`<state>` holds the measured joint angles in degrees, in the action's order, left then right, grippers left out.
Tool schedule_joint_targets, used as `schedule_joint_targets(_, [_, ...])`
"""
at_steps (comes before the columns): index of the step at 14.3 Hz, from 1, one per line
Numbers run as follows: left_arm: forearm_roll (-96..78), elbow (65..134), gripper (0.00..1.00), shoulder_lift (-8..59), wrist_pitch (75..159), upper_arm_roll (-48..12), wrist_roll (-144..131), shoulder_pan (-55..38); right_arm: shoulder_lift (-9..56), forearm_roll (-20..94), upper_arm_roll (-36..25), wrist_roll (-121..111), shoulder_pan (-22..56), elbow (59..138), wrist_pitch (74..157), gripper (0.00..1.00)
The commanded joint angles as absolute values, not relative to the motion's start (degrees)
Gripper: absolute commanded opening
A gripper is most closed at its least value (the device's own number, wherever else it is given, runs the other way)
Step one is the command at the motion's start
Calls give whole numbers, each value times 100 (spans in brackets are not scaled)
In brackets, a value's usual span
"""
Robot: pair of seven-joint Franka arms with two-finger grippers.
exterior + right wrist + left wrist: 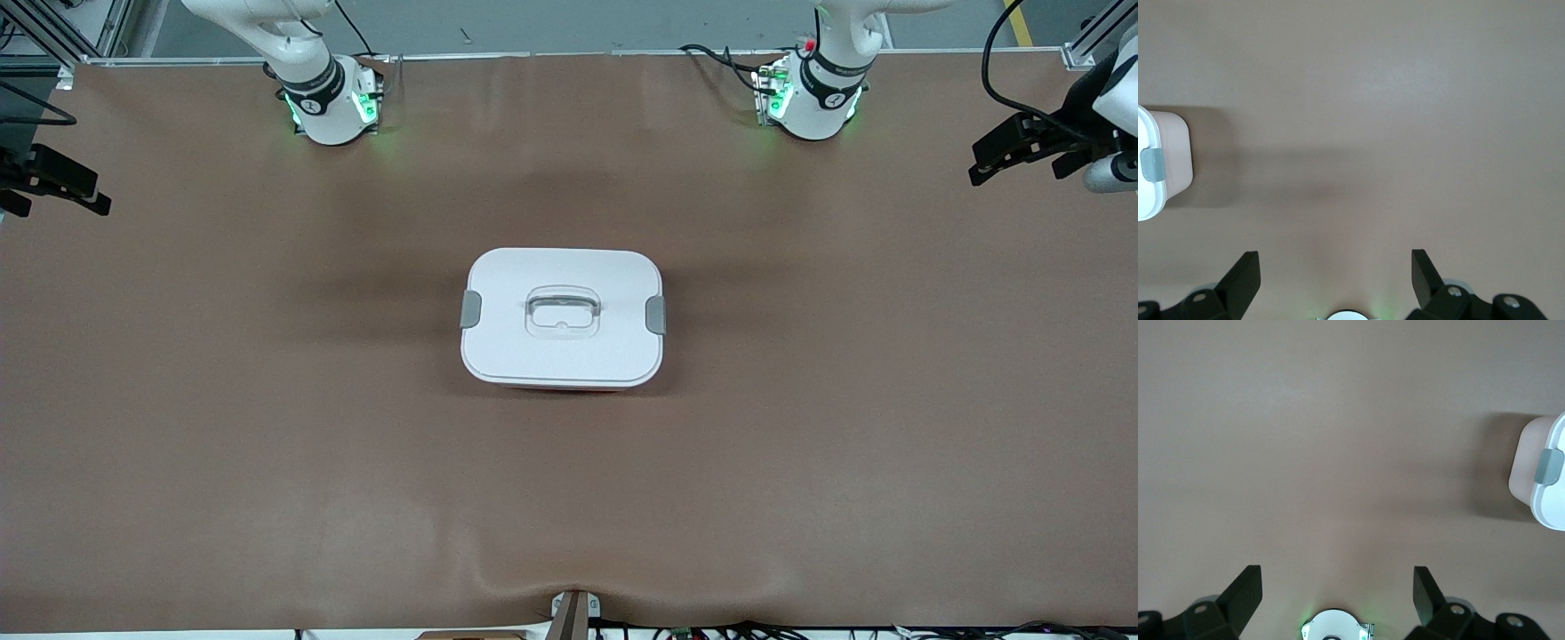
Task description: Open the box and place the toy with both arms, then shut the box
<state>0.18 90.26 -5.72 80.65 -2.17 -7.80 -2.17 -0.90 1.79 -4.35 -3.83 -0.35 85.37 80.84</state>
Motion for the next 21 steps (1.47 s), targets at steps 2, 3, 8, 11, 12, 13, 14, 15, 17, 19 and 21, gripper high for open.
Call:
schedule_joint_targets(2, [-18,9000,100,-527,8060,-176,-633,-211,-53,79,-396,-343,-35,8420,7989,100])
schedule_joint_targets(3, [-18,9000,100,-527,8051,-184,-642,-211,-53,79,-396,-334,-35,8420,7989,100])
schedule_joint_targets(8, [-35,8983,100,-439,8051,-228,-668,-176,-44,79,-396,-343,-35,8420,7989,100])
schedule_joint_targets(11, [-44,8974,100,-422,8059,-229,-729,-185,-44,79,-404,-343,-61,8420,7989,100])
schedule_joint_targets(12, [-44,8948,100,-413,8060,-229,-729,-185,-53,79,-404,-343,-53,8420,7989,100])
schedule_joint_targets(13, [-44,8939,100,-404,8060,-229,-729,-185,-53,70,-404,-343,-53,8420,7989,100])
schedule_joint_targets(14, [-18,8930,100,-396,8060,-229,-738,-185,-53,70,-404,-343,-53,8420,7989,100])
schedule_joint_targets(15, [-18,8877,100,-378,8060,-229,-738,-193,-53,79,-396,-343,-53,8420,7989,100])
schedule_joint_targets(17, [-9,8868,100,-378,8051,-229,-729,-202,-53,70,-404,-343,-53,8420,7989,100])
schedule_joint_targets(19, [9,8868,100,-378,8059,-237,-712,-202,-53,79,-404,-343,-62,8420,7989,100])
schedule_joint_targets(21, [18,8868,100,-378,8059,-229,-712,-193,-53,70,-404,-343,-44,8420,7998,100])
